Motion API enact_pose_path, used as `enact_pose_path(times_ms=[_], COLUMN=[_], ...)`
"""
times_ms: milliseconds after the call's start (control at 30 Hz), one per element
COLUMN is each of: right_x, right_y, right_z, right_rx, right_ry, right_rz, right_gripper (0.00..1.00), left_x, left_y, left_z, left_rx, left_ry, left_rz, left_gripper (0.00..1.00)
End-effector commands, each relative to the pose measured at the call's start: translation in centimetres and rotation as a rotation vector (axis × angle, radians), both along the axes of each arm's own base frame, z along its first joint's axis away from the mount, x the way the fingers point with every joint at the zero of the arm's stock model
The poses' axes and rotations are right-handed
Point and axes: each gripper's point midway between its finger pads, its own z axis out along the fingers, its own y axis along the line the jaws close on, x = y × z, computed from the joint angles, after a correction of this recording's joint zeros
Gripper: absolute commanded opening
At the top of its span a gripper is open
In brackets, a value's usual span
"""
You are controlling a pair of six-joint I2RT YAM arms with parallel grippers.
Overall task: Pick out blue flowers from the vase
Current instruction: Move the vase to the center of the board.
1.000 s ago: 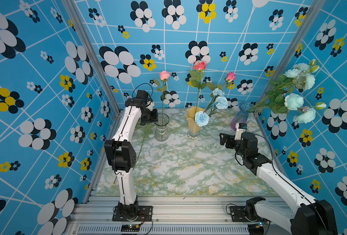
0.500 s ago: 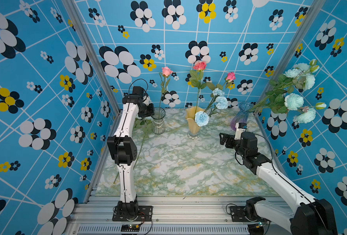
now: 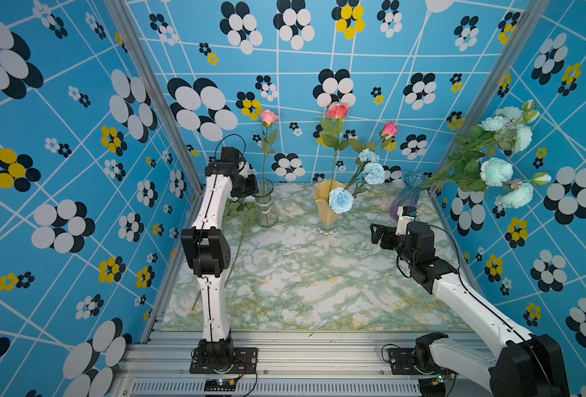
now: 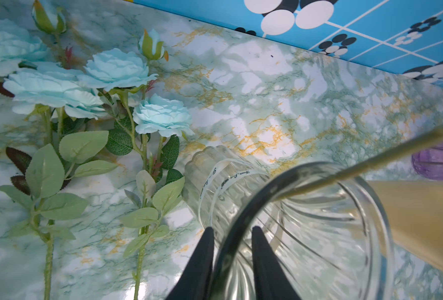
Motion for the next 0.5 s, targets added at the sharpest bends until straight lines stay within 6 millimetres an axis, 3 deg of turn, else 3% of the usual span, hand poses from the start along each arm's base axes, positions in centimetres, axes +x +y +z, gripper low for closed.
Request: enact_pose_path(times_ms=[0, 233, 467], right_x=[0.4, 0.5, 0.5], right_y=[0.0, 0.0, 0.0], right_z=[0.8, 0.7, 0.8], right_rx=[0.010, 0.009, 0.010], right_ry=[-0.008, -0.003, -0.005], right_rz=[-0.005, -0.006, -0.006], right_gripper=[0.98, 0.98, 0.98], left_x=[-0.5, -1.1, -2.4], left_y=[1.5, 2.0, 2.4], left_z=[-2.1, 0.6, 5.0], left_rx=[0.066, 0.086, 0.093], left_ry=[0.050, -0.001, -0.101], left_rz=[0.023, 0.041, 0.078], left_gripper=[0.38, 0.53, 0.69])
